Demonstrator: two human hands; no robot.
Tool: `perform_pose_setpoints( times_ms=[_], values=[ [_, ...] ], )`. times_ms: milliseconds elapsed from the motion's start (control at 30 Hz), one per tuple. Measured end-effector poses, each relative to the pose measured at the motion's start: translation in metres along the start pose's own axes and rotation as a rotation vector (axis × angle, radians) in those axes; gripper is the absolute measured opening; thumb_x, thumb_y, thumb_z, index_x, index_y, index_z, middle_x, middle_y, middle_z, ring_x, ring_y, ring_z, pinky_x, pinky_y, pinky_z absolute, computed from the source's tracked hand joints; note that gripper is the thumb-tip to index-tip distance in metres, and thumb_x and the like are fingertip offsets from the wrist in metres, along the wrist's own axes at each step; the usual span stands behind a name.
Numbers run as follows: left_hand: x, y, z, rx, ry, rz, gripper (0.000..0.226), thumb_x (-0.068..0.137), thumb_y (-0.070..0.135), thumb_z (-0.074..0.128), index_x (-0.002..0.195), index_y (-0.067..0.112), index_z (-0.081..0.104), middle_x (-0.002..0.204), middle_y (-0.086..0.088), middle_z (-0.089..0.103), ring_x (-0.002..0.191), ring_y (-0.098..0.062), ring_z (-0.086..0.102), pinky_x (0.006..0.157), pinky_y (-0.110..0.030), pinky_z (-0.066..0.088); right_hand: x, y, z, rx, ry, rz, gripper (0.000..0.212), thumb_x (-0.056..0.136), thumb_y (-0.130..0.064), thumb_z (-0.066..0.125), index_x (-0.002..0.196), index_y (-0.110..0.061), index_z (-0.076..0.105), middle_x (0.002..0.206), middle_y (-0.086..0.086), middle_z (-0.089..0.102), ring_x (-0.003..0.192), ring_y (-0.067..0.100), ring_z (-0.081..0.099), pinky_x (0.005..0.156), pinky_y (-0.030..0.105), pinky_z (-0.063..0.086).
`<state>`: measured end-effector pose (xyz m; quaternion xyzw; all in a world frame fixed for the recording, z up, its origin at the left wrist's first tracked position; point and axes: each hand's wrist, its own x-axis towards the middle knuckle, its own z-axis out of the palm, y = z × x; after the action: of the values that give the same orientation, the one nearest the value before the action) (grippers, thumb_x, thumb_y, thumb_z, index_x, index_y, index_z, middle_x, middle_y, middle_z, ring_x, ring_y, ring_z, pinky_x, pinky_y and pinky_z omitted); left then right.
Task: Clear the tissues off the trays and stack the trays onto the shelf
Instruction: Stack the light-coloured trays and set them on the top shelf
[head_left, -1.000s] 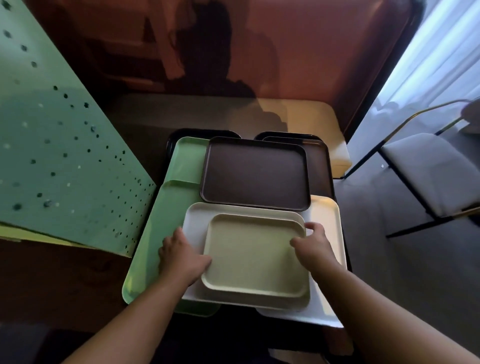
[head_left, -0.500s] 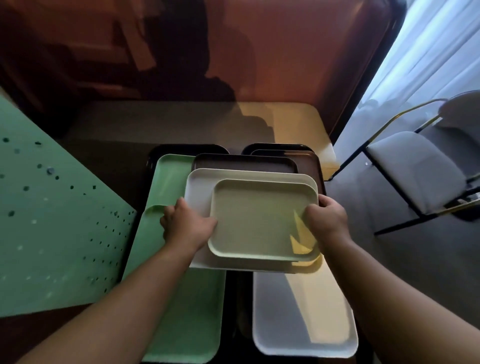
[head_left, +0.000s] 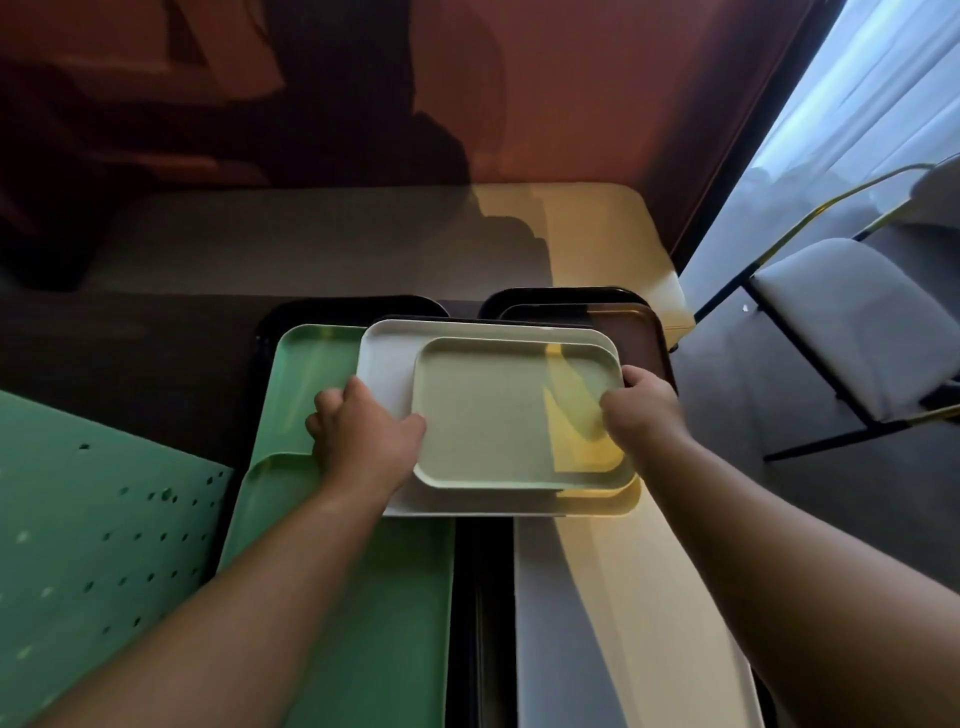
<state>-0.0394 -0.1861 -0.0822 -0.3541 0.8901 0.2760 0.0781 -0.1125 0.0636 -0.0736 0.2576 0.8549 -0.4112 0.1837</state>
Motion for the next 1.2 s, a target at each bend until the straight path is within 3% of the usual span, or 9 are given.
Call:
perform_pose_setpoints(
  times_ms=[167,300,433,500,567,733,833,1000,1200],
  values=[
    [0.002,-0.004,-0.001,0.092,-0.027,0.003,0.08,0.082,0.051,0.066,0.144,0.01,0.038,0.146,-0.016,0.036,0.129,-0.039,0.037,0.102,-0.045,0.039,0.0,-0.005,0.011,-0.032,0.005,0.017,0.038,0.084,-0.02,0.05,0.12,-0.029,0.059,0.118,0.011,0.06,0.1,0.033,0.062,0.086,0.052,0.06],
    [0.003,0.001,-0.005,0.033,-0.105,-0.077,0.084,0.084,0.049,0.063,0.153,0.015,0.028,0.147,-0.018,0.035,0.128,-0.043,0.042,0.1,-0.047,0.042,-0.007,-0.011,0.008,0.044,-0.037,0.05,0.053,0.093,-0.011,0.05,0.143,-0.029,0.047,0.107,0.003,0.062,0.095,0.027,0.062,0.071,0.039,0.055],
    [0.002,-0.004,-0.017,-0.129,-0.052,-0.072,0.063,0.069,0.052,0.055,0.12,0.016,0.057,0.12,-0.015,0.058,0.102,-0.041,0.059,0.087,-0.049,0.054,-0.011,-0.012,-0.006,0.088,-0.045,0.078,0.032,0.088,-0.011,0.056,0.118,-0.016,0.065,0.098,0.007,0.067,0.089,0.03,0.067,0.08,0.046,0.061],
    [-0.002,-0.005,-0.03,-0.225,-0.024,-0.052,0.065,0.071,0.058,0.055,0.123,0.018,0.06,0.121,-0.013,0.064,0.105,-0.037,0.062,0.09,-0.049,0.054,-0.019,-0.013,-0.019,0.15,-0.106,0.114,0.004,0.091,-0.013,0.063,0.094,-0.014,0.066,0.095,0.01,0.067,0.082,0.029,0.065,0.085,0.047,0.059],
    [-0.001,-0.003,-0.045,-0.374,-0.026,-0.023,0.062,0.083,0.051,0.062,0.132,0.012,0.06,0.125,-0.011,0.066,0.112,-0.031,0.062,0.096,-0.042,0.051,-0.028,-0.008,-0.035,0.28,-0.169,0.168,0.01,0.095,-0.017,0.067,0.088,-0.013,0.06,0.096,0.012,0.066,0.084,0.029,0.064,0.082,0.047,0.055],
    [-0.005,-0.002,-0.083,-1.153,-0.306,-0.11,0.024,0.092,0.019,0.061,0.1,-0.002,0.066,0.075,-0.005,0.069,0.068,-0.02,0.062,0.057,-0.026,0.056,-0.058,0.026,-0.056,0.703,-0.17,0.221,0.023,0.097,-0.017,0.066,0.115,-0.003,0.066,0.104,0.02,0.077,0.093,0.04,0.074,0.071,0.045,0.06],
    [-0.038,0.012,-0.073,-1.404,-0.467,-0.225,0.019,0.094,0.024,0.057,0.106,0.012,0.066,0.097,-0.009,0.071,0.082,-0.024,0.067,0.081,-0.037,0.055,-0.08,0.04,-0.057,0.932,-0.159,0.198,0.03,0.1,-0.017,0.061,0.128,-0.005,0.061,0.113,0.021,0.077,0.1,0.044,0.075,0.08,0.055,0.061],
    [-0.117,0.062,-0.026,-1.441,-0.487,-0.181,0.066,0.064,0.021,0.087,0.124,0.004,0.065,0.116,-0.021,0.073,0.103,-0.039,0.071,0.092,-0.059,0.054,-0.123,0.053,-0.041,1.179,-0.089,0.081,0.032,0.102,-0.01,0.06,0.134,-0.012,0.055,0.121,0.018,0.074,0.106,0.039,0.074,0.095,0.061,0.057],
    [-0.14,0.078,-0.021,-1.275,-0.356,-0.103,0.058,0.058,0.0,0.074,0.113,-0.007,0.06,0.106,-0.032,0.07,0.091,-0.049,0.071,0.078,-0.065,0.057,-0.137,0.096,-0.085,1.067,-0.203,0.034,0.038,0.097,-0.01,0.066,0.134,-0.011,0.058,0.127,0.018,0.073,0.117,0.038,0.07,0.09,0.045,0.061]
  ],
)
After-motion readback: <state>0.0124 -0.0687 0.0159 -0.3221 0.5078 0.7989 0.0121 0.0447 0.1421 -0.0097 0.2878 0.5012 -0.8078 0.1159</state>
